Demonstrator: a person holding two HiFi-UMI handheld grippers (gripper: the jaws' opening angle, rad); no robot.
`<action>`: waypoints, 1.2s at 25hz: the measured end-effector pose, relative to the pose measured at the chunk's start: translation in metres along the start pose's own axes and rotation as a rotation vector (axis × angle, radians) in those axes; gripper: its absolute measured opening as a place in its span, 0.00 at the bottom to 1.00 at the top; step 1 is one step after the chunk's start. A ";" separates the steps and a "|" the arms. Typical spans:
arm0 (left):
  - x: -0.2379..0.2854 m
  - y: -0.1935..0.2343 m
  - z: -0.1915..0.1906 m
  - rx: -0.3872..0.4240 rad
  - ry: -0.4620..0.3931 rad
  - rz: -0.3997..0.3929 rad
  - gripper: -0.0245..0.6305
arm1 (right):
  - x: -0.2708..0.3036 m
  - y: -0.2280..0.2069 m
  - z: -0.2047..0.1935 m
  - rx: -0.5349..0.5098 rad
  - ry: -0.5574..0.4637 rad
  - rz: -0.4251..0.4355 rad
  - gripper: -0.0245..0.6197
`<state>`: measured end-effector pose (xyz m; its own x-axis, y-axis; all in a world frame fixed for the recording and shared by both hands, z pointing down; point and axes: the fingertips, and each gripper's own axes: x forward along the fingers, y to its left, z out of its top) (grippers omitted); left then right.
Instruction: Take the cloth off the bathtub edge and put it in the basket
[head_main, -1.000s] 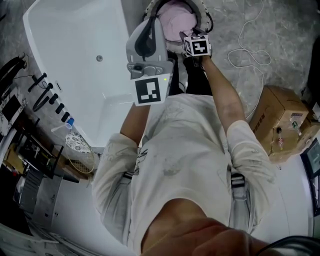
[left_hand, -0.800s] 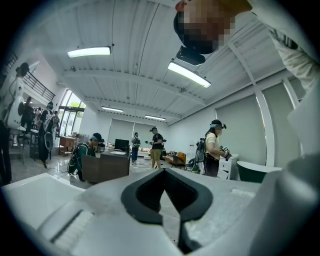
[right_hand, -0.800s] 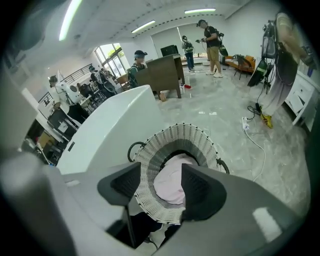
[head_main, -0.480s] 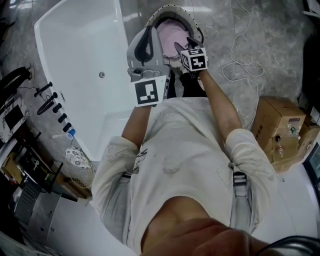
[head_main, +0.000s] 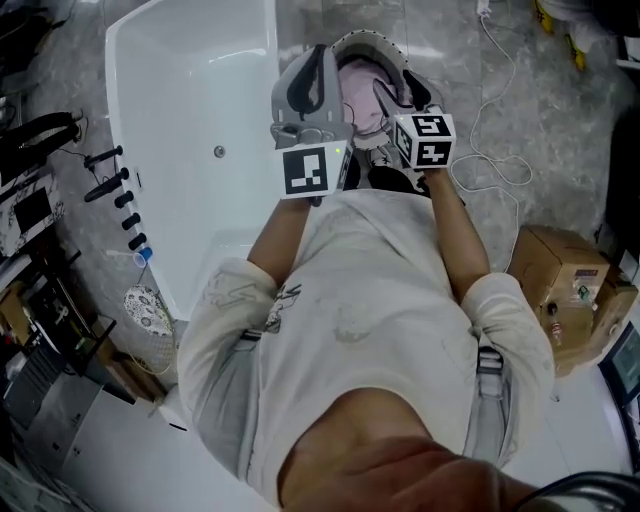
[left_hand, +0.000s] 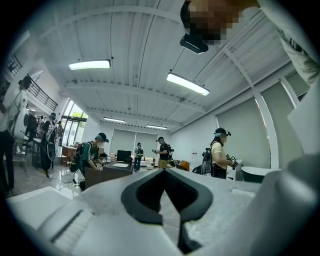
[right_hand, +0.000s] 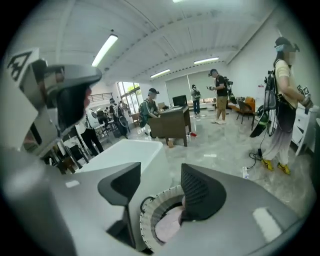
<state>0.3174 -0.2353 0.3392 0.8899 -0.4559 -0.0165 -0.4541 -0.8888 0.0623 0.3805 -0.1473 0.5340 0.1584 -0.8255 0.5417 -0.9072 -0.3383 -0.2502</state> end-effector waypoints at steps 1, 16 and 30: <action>-0.001 0.001 0.004 0.003 -0.003 0.000 0.04 | -0.009 0.003 0.016 -0.001 -0.033 0.001 0.44; -0.019 0.031 0.042 0.021 -0.056 0.086 0.04 | -0.106 0.065 0.204 -0.214 -0.482 0.054 0.44; -0.121 0.139 0.054 0.065 -0.060 0.525 0.04 | -0.043 0.206 0.205 -0.417 -0.420 0.453 0.44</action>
<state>0.1438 -0.3065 0.2960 0.5389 -0.8404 -0.0570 -0.8412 -0.5405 0.0153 0.2665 -0.2742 0.2947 -0.2061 -0.9748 0.0849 -0.9785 0.2064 -0.0054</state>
